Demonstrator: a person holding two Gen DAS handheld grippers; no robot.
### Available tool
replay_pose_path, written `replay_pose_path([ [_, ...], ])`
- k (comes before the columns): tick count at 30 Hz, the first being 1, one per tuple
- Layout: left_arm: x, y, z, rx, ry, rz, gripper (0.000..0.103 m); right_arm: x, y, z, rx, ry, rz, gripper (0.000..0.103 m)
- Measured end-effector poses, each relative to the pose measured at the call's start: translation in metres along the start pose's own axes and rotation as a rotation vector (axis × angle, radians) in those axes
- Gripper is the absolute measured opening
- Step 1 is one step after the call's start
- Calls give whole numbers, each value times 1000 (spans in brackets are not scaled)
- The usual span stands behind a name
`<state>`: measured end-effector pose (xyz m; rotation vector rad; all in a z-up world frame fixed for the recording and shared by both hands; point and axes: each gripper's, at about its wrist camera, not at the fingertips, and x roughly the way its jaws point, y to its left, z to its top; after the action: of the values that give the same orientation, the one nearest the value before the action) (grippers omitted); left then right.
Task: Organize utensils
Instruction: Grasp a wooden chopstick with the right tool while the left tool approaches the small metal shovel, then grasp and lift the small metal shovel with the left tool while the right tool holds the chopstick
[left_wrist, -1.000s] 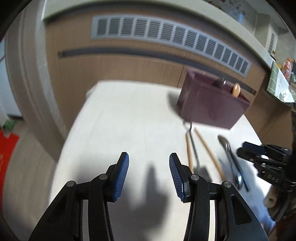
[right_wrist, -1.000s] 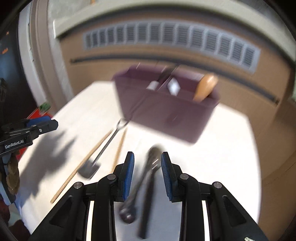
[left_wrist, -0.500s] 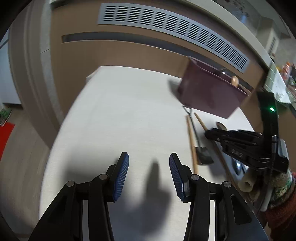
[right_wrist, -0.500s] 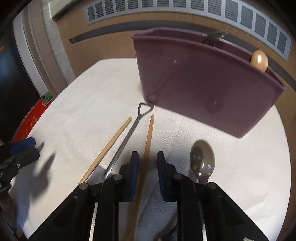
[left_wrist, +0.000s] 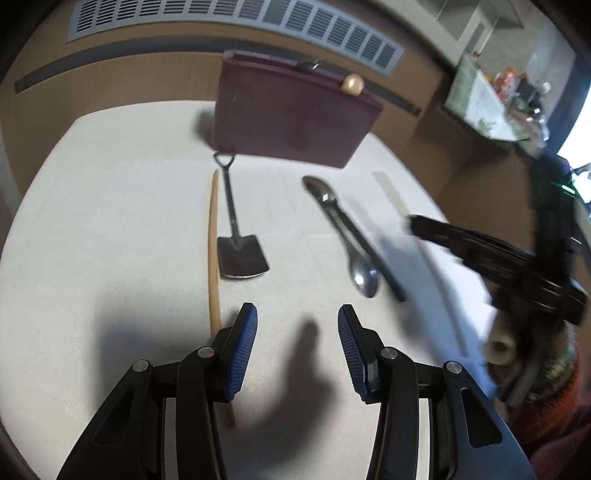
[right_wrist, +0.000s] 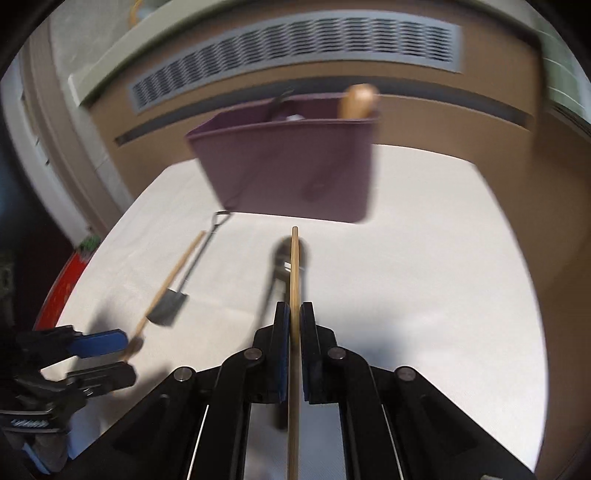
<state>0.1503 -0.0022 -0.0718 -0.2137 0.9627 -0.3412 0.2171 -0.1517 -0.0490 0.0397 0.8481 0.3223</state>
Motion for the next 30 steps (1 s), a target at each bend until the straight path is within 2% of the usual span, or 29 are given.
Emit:
replay_pose_path([
  [4,6,4,1,-6,-15,102,47,-14,-20,-13,41,-28,-40,5],
  [7,11,7,3,-4,-30,140,47,-21,-38,-23,81,-38,-32,5],
  [14,26,-2,10,43,-40,228,47,-15,-36,-30,90,-47,-11,5],
  [19,36,-5,19,5,-62,293,46,-11,-31,-36,81,-45,-7,5],
  [22,43,-9,22,15,-73,347,46,-9,-32,-39,87,-39,-4,5],
  [26,45,-10,22,24,-89,359,45,-8,-34,-40,96,-38,-1,5],
  [28,43,-9,22,32,-92,356,33,-9,-35,-40,94,-39,-3,5],
  [30,37,-9,22,40,-100,360,33,-9,-34,-40,91,-36,-7,5],
])
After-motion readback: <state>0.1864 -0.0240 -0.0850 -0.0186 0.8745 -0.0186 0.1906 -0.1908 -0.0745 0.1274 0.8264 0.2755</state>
